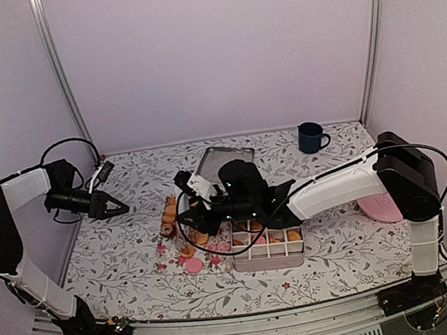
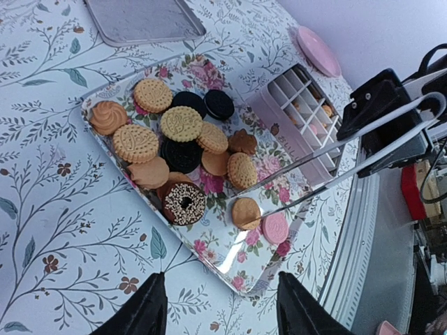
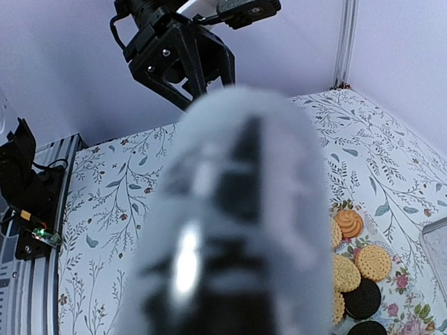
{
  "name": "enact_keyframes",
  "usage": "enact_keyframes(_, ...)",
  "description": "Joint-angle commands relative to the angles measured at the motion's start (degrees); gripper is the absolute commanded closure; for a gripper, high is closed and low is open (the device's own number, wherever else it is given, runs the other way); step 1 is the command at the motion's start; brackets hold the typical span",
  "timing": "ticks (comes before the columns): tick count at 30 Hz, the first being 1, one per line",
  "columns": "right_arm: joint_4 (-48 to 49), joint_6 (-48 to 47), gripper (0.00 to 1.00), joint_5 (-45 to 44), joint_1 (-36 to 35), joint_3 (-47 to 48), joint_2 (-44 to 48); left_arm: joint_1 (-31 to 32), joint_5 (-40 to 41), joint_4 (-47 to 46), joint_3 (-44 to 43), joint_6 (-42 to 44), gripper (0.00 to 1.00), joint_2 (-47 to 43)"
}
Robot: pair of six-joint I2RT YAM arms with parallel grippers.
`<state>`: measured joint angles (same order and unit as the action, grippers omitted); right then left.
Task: Pack the cookies
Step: Pick up the fake cookies from the plate.
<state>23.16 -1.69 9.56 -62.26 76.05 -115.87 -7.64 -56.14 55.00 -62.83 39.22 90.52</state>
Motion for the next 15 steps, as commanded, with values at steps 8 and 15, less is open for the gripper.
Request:
enact_keyframes(8, 2.2, 1.4, 0.57, -0.6, -0.7, 1.8, 0.8, -0.5, -1.0, 0.7, 0.0, 0.9, 0.46, 0.4)
enact_keyframes(15, 2.1, 3.0, 0.58, 1.1, -1.1, 1.4, -0.3, -0.5, -1.0, 0.8, 0.2, 1.1, 0.46, 0.6)
